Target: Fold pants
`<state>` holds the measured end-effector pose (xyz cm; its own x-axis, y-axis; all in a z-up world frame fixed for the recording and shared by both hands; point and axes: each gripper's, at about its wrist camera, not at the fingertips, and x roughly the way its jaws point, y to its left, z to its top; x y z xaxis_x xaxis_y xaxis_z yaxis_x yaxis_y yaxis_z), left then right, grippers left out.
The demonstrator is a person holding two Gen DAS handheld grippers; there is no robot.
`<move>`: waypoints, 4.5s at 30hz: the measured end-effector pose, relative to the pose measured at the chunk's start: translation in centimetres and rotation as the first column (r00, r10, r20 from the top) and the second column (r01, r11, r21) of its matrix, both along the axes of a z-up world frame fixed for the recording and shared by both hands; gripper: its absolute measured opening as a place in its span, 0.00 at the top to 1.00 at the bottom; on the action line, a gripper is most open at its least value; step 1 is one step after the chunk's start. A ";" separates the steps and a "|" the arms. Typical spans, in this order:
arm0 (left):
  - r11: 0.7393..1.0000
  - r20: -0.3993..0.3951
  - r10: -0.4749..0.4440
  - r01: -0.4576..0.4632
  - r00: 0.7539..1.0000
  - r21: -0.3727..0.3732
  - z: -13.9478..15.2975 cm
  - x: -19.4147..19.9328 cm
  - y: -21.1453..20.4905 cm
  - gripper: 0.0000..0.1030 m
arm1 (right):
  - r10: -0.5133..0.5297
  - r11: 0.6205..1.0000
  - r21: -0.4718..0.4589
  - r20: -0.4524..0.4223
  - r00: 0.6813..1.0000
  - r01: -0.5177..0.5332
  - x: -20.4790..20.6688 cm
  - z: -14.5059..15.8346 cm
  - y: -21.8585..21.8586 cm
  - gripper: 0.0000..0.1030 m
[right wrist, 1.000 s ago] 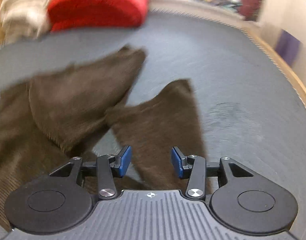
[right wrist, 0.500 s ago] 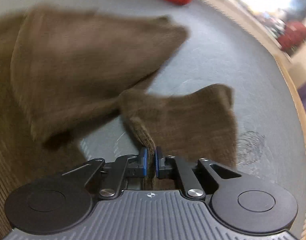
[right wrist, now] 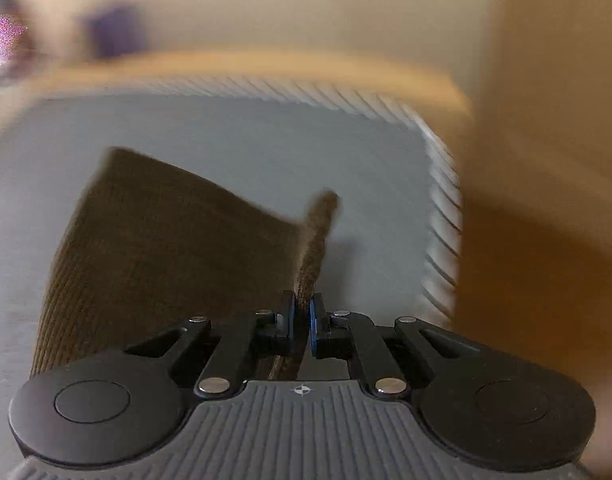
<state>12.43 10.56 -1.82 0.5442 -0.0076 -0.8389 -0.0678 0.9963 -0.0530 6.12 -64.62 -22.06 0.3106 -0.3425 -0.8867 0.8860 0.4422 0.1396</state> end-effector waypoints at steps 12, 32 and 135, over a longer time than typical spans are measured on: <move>1.000 -0.035 0.000 0.001 0.999 0.014 -1.1 0.8 -1.5 0.39 | 0.206 0.977 -0.026 0.372 0.905 -0.211 3.2 2.0 2.3 0.57; 0.998 -0.069 0.008 -0.004 0.998 0.065 -2.8 1.6 -0.1 0.38 | 0.244 0.966 -0.147 0.271 0.931 -0.210 13.9 -0.5 4.1 0.95; 0.970 0.007 0.237 -0.237 0.972 0.051 -0.4 3.2 3.7 0.42 | 0.824 -0.298 -0.255 0.418 -0.383 -0.920 12.0 10.1 48.2 1.00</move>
<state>15.66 14.24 -2.23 0.5261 0.1647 -0.8343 -0.3021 0.9533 -0.0022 18.07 -16.43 -11.96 0.2724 0.7854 -0.5558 -0.7577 0.5311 0.3792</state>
